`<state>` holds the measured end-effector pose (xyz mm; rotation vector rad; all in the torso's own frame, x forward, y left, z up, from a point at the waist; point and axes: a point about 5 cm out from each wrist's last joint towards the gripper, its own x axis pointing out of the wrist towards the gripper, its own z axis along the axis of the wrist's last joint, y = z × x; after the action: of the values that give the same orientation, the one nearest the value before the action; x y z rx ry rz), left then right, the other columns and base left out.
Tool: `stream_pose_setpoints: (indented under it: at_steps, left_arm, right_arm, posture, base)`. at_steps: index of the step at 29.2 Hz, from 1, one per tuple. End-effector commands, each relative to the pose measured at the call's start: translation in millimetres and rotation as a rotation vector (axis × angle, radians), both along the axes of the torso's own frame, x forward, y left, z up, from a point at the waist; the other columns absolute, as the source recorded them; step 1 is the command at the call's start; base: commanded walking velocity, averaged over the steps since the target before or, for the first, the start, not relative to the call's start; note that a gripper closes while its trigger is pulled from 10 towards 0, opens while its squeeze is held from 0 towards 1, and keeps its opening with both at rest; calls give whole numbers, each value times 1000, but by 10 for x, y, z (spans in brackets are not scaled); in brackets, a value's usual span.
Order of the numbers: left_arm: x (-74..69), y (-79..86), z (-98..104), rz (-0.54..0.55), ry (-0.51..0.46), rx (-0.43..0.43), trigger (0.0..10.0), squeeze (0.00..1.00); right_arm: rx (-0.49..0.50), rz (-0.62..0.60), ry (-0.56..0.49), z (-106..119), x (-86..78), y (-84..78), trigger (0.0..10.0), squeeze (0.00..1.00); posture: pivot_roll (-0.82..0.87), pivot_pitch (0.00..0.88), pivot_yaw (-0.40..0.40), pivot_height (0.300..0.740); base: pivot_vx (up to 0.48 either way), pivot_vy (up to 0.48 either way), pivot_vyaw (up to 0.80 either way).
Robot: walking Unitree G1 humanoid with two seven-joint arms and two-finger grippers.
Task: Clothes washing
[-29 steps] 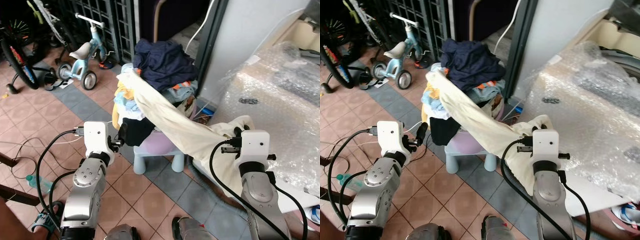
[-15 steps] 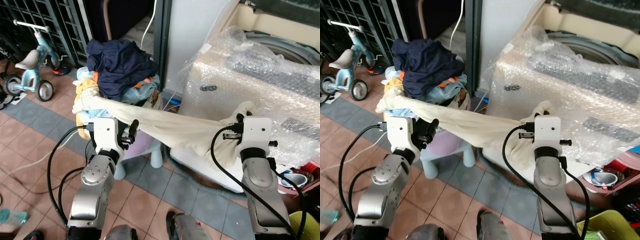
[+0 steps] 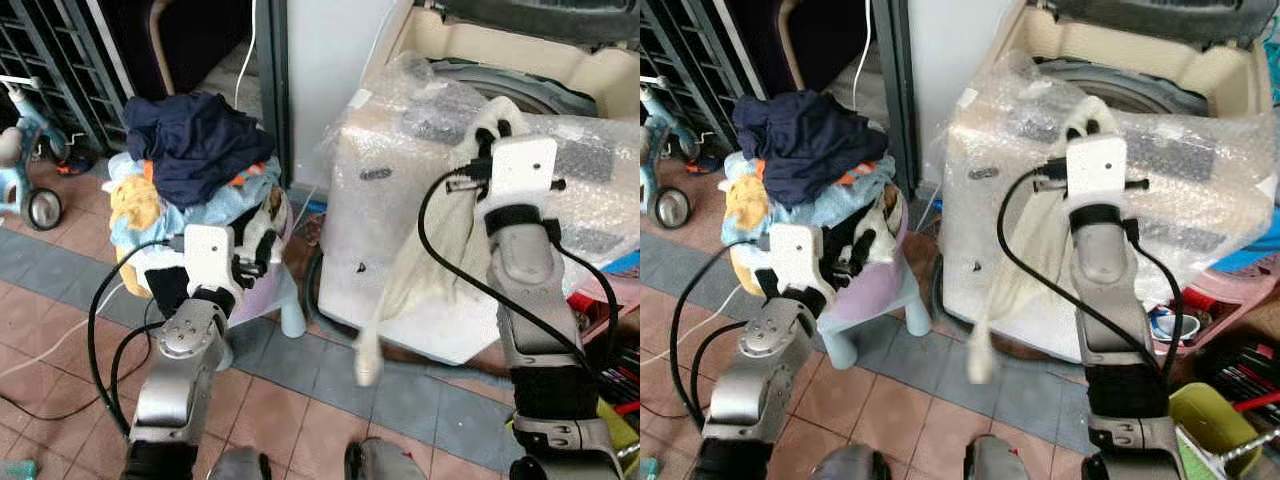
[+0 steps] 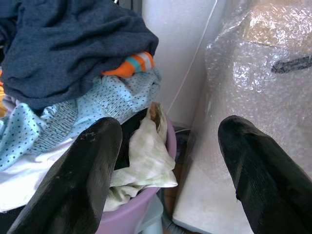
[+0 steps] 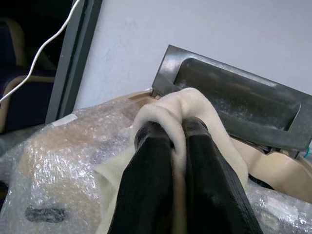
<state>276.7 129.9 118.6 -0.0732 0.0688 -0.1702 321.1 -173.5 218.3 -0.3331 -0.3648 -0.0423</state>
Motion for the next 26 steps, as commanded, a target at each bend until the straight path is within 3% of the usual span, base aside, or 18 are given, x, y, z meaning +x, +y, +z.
stream_pose_setpoints:
  at_steps: [1,5,10,17,26]
  left_arm:
    - [26,9,93,15,-22,18,10000,0]
    - [-24,86,77,29,-7,15,10000,0]
    - [-87,55,-68,-3,52,12,10000,0]
    - [-131,-27,-199,-40,141,-7,10000,0]
    - [-132,3,-239,-38,182,26,10000,0]
  right_arm:
    - [7,1,-11,65,25,-44,10000,0]
    - [24,22,-21,74,12,28,10000,0]
    - [31,35,-13,41,18,83,10000,0]
    - [-1,7,-63,204,108,-19,10000,0]
    - [-58,45,-108,404,252,-31,10000,0]
  posture:
    - [-30,140,4,740]
    - [-24,155,2,740]
    - [-37,146,13,740]
    - [-54,142,26,740]
    - [-45,130,27,740]
  base:
    - [0,0,0]
    - [0,0,0]
    - [150,0,-160]
    - [284,0,-800]
    - [309,0,-136]
